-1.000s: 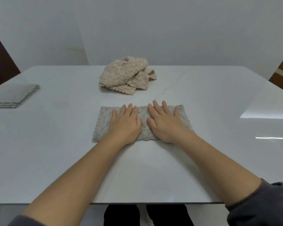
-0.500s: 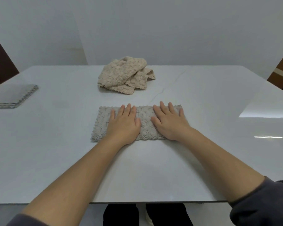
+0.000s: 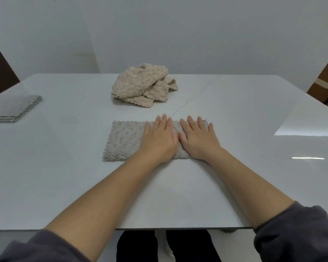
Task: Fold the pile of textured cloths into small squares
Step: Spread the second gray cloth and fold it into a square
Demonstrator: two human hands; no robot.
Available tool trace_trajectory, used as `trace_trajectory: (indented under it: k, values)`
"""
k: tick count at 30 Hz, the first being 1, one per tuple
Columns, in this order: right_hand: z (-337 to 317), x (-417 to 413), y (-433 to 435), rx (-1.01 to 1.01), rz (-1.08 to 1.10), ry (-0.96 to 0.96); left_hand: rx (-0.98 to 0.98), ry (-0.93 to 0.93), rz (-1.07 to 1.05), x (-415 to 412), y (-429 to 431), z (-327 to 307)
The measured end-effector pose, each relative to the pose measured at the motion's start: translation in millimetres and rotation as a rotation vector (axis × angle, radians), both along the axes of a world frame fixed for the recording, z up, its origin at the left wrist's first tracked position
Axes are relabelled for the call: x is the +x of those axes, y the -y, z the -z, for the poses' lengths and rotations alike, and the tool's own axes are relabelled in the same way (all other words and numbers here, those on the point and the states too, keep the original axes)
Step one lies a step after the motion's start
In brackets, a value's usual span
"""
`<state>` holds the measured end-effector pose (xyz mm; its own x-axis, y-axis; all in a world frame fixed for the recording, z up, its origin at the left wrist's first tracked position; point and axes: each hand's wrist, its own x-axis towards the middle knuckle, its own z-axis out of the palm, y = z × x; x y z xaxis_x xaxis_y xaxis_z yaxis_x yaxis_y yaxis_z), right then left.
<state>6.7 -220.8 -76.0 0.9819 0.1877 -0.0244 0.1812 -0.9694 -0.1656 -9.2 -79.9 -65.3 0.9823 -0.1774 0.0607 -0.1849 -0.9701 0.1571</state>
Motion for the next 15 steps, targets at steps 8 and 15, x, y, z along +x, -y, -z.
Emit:
trace_trajectory:
  k: [8, 15]
  values:
    - [0.6, 1.2, 1.0, 0.008, 0.001, 0.006, 0.006, -0.039, -0.03, -3.6, -18.7, 3.7]
    - [-0.7, -0.2, 1.2, 0.008, -0.007, 0.002, 0.042, -0.072, -0.081, 0.3, -59.2, 1.3]
